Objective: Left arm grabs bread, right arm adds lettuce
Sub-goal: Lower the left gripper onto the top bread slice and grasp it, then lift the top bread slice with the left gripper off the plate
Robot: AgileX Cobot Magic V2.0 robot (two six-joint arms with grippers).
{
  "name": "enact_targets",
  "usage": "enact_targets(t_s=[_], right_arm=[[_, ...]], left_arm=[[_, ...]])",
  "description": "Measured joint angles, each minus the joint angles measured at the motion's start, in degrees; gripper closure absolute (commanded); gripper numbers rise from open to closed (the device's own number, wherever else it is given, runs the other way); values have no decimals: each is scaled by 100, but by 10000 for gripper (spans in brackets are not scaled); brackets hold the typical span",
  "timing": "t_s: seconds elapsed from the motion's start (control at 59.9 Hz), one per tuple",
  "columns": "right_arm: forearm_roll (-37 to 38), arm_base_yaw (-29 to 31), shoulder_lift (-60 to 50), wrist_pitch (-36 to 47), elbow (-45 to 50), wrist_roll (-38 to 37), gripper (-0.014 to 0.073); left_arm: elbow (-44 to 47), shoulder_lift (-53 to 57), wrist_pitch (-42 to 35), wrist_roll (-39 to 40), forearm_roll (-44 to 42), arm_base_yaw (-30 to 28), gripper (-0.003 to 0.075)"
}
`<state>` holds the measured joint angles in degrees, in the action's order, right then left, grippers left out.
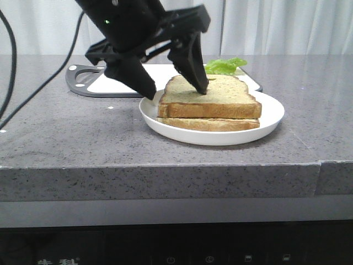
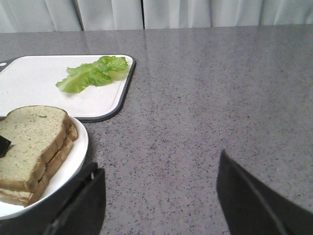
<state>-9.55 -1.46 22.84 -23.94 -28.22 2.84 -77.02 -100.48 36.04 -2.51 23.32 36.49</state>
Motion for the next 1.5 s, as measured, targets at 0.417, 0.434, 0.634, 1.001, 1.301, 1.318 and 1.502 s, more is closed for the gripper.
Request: enact_targets(t_s=[0.417,0.434,0.634,1.001,1.301,1.318,1.502], right_arm=[[0,0,0,0,0,0,89],[0,0,0,0,0,0,89],[0,0,0,0,0,0,89],[0,0,0,0,0,0,89],[0,0,12,0,0,0,89],[0,0,36,0,0,0,89],[0,0,655,83,-141,0,89]], left_arm=[[-22,-12,-13,5,107,0,612],[-22,-12,-13,5,107,0,626],[-35,-12,-23,5,88,0,731],[-35,452,-4,14,137,-66,733],[339,1442,-277,14,-188,-524,733],[438,1561,-363,25,-269,-538,734],[1651,2899,-1255,18,-989,-574,741]])
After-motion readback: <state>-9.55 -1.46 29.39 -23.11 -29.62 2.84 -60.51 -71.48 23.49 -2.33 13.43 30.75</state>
